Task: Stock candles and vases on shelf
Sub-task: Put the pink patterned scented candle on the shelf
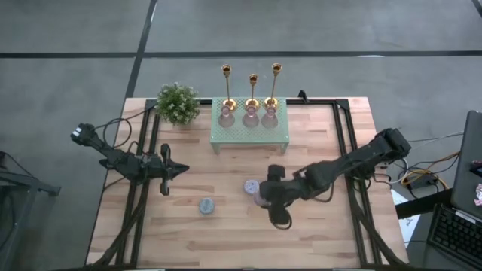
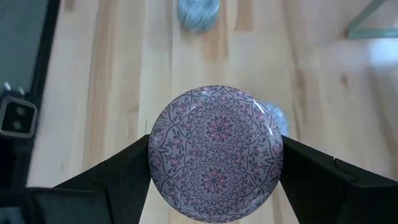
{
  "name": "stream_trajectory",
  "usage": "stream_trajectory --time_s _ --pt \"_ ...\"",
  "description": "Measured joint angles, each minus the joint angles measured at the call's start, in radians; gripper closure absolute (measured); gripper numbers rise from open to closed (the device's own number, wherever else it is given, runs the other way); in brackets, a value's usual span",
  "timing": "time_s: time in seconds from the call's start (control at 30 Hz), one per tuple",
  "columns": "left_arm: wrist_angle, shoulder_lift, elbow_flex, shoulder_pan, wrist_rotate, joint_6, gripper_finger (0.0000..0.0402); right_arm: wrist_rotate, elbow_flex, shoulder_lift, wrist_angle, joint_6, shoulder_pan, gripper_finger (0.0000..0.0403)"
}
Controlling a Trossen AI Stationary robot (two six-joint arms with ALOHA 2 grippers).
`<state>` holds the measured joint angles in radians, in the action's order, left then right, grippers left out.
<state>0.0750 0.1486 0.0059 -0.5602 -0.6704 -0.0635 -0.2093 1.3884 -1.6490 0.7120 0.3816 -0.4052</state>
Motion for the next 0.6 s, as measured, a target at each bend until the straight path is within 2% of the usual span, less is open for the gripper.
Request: stream_trajectory --time_s 0.23,0.6 --pt "0.000 0.003 0.000 0.000 0.000 0.000 0.0381 -0.002 0.000 0.085 0.026 0.028 0.086 0.0104" --pt "0.000 0.004 0.000 0.000 0.000 0.000 0.0381 -0.004 0.009 0.140 0.143 0.014 0.271 0.0105"
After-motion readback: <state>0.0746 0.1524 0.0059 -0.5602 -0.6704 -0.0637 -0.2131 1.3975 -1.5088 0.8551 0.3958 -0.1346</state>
